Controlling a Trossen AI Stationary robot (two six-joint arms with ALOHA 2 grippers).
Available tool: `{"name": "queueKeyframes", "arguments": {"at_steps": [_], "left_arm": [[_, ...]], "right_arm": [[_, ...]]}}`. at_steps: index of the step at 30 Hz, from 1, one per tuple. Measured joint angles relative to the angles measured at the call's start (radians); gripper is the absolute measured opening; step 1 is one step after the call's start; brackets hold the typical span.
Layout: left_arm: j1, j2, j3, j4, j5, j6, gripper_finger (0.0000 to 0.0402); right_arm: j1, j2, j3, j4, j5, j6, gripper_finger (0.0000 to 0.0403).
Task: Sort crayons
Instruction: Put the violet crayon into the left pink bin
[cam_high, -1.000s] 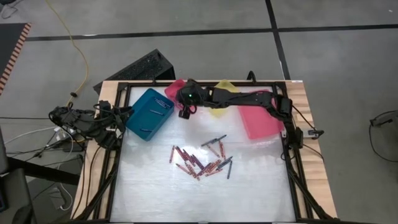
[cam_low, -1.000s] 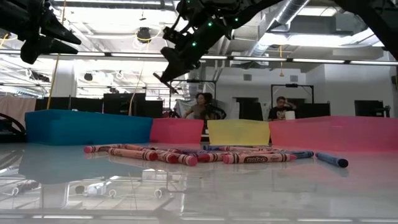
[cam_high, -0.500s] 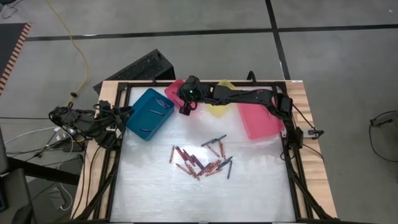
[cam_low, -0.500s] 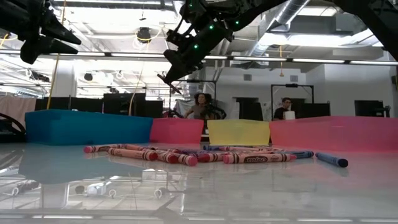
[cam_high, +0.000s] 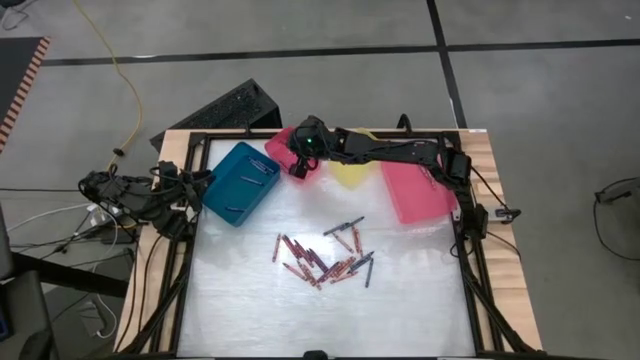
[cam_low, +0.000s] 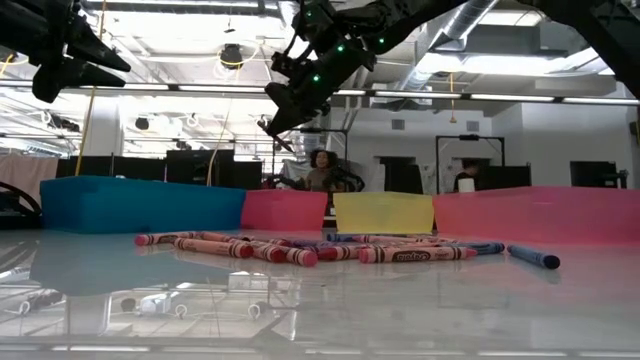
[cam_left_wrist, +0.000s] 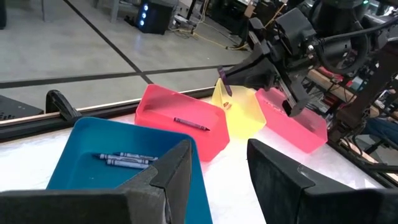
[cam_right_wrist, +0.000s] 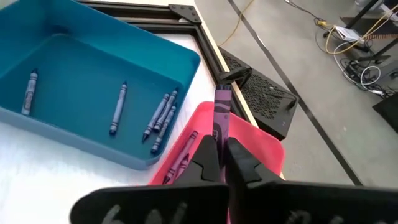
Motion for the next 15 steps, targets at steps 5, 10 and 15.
{"name": "queueKeyframes", "arguments": {"at_steps": [5,10,15], "left_arm": [[0.000,0.000,0.000,0.000,0.000,0.000,0.0145],[0.000,0.000,0.000,0.000,0.000,-0.002,0.0145],[0.000,0.000,0.000,0.000,0.000,-0.017,0.0145]], "right_arm": [[-0.012,0.003,-0.005,0.049,-0.003,0.010,0.0002],[-0.035,0.005,-0.026,0.167,-0.041,0.065,0.0002],[-0.051,0.004,-0.026,0.195,-0.055,0.102,0.0002]]}}
